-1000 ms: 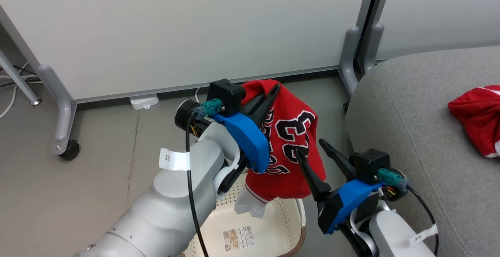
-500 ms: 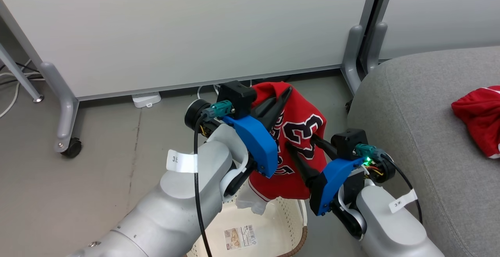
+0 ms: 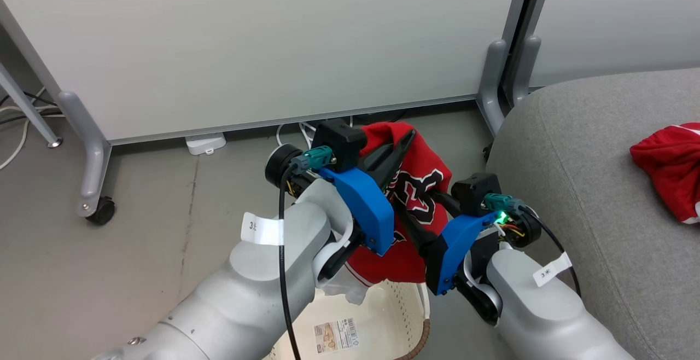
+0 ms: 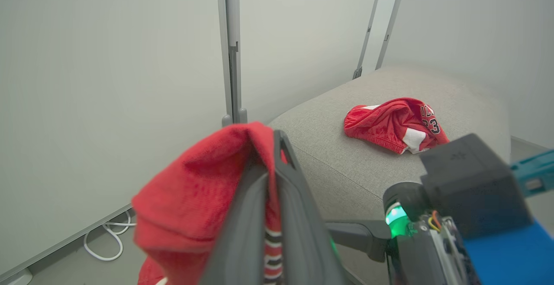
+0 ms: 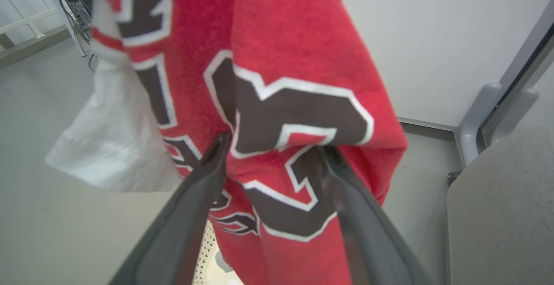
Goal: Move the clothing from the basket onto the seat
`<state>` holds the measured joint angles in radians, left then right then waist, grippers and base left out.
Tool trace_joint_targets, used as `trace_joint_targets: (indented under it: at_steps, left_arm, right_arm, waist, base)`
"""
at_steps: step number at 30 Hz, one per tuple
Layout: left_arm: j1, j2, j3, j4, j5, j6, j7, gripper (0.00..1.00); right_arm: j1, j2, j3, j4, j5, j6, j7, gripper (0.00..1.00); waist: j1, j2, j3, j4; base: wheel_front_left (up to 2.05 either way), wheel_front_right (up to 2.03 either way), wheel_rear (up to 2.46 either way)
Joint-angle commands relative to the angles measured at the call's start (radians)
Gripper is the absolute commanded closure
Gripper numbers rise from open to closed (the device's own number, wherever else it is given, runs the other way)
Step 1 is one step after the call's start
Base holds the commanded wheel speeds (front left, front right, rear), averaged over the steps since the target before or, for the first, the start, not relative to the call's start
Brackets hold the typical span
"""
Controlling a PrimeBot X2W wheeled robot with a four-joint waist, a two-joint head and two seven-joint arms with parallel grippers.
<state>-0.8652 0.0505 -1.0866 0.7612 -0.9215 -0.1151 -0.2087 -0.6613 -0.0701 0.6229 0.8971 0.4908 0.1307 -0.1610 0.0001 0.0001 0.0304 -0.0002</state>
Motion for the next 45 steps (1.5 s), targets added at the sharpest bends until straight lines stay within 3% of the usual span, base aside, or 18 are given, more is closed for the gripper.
trace_joint_targets:
  at_steps: [1, 2, 3, 4, 30, 34, 36, 39, 45]
  left_arm:
    - [-0.021, 0.000, -0.005, 0.001, -0.006, 0.007, -0.007, 1.00]
    - [-0.022, 0.000, -0.007, 0.001, -0.009, 0.008, -0.008, 1.00]
    - [-0.023, 0.000, -0.009, 0.002, -0.012, 0.009, -0.009, 1.00]
    - [-0.024, 0.000, -0.011, 0.003, -0.011, 0.009, -0.009, 1.00]
    - [-0.046, 0.000, -0.050, 0.051, -0.047, 0.016, -0.031, 1.00]
    - [-0.046, 0.000, -0.056, 0.054, -0.052, 0.017, -0.034, 0.56]
    - [-0.047, 0.000, -0.058, 0.055, -0.055, 0.018, -0.035, 0.44]
    - [-0.048, 0.000, -0.061, 0.058, -0.056, 0.018, -0.037, 0.00]
    - [-0.048, 0.000, -0.068, 0.063, -0.063, 0.020, -0.040, 0.00]
  right_arm:
    - [-0.021, 0.000, 0.014, 0.008, 0.017, 0.000, -0.011, 0.00]
    - [-0.025, 0.000, 0.025, 0.014, 0.028, 0.000, -0.012, 0.52]
    - [-0.029, 0.000, 0.035, 0.021, 0.038, 0.000, -0.018, 0.92]
    - [-0.034, -0.001, 0.044, 0.029, 0.048, 0.000, -0.021, 1.00]
    - [-0.075, -0.005, 0.185, 0.117, 0.224, 0.000, -0.095, 1.00]
    - [-0.080, -0.007, 0.198, 0.122, 0.239, 0.000, -0.097, 1.00]
    - [-0.081, -0.007, 0.205, 0.124, 0.245, 0.000, -0.099, 1.00]
    - [-0.082, -0.010, 0.215, 0.127, 0.256, 0.000, -0.101, 1.00]
    - [-0.089, -0.013, 0.230, 0.129, 0.270, 0.000, -0.105, 1.00]
  waist:
    - [-0.0001, -0.0001, 0.000, 0.000]
    - [-0.0001, -0.0001, 0.001, 0.000]
    - [-0.0001, -0.0001, 0.001, 0.000]
    - [-0.0001, -0.0001, 0.002, -0.001]
    - [-0.0001, -0.0001, -0.004, -0.012]
    - [-0.0001, -0.0001, -0.007, -0.013]
    - [-0.0001, -0.0001, -0.008, -0.013]
    - [-0.0001, -0.0001, -0.009, -0.015]
    - [-0.0001, -0.0001, -0.009, -0.017]
  base:
    - [0.00, 0.00, 0.00]
    - [0.00, 0.00, 0.00]
    - [0.00, 0.00, 0.00]
    - [0.00, 0.00, 0.00]
    - [0.00, 0.00, 0.00]
    - [0.00, 0.00, 0.00]
    - [0.00, 0.00, 0.00]
    - [0.00, 0.00, 0.00]
    - [0.00, 0.00, 0.00]
